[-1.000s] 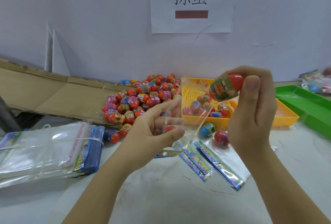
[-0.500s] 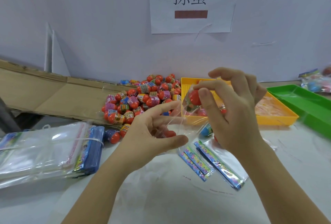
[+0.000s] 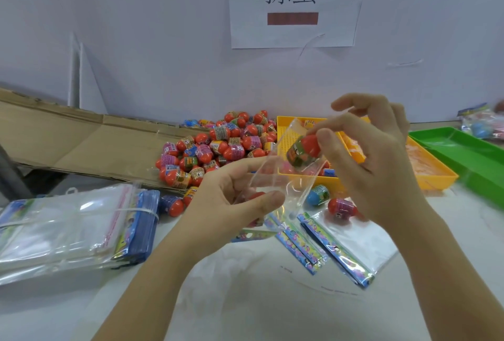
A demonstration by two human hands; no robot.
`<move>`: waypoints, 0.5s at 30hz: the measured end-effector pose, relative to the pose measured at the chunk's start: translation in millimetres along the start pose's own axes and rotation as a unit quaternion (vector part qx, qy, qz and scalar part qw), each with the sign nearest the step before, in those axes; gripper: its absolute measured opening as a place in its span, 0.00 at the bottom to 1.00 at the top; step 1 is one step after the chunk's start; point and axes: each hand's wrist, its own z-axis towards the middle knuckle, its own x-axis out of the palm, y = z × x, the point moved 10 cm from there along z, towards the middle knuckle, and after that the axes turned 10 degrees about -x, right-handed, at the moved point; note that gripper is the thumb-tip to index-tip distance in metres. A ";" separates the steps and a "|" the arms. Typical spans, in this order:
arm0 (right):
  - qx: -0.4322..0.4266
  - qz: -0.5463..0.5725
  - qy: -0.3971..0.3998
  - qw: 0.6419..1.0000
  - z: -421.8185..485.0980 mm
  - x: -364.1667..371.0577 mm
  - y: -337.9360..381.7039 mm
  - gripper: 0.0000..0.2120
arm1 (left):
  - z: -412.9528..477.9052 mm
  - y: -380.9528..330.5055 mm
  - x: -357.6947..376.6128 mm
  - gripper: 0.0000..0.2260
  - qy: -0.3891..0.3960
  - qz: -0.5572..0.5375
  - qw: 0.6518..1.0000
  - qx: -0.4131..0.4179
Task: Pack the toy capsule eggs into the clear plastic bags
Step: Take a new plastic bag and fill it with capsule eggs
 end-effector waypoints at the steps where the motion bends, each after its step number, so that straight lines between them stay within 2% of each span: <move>1: -0.001 0.004 0.013 1.000 -0.1 2.2 0.2 0.15 | -0.3 -1.0 -1.0 0.20 -0.004 -0.001 1.000 0.003; 5: -0.026 0.025 0.096 0.995 -3.3 20.8 6.3 0.17 | -1.6 -2.5 1.5 0.20 0.002 0.005 1.000 0.011; 9: -0.019 0.036 0.105 0.994 -4.3 23.6 5.4 0.17 | -1.2 -0.7 5.4 0.20 0.015 0.004 1.000 0.012; 11: -0.008 0.039 0.054 0.998 -1.7 13.6 2.1 0.17 | -0.9 0.3 5.1 0.19 0.015 0.004 1.000 0.008; 15: -0.007 0.056 -0.113 0.992 0.8 -21.1 -3.1 0.12 | -0.4 1.3 3.1 0.20 0.006 0.010 1.000 -0.003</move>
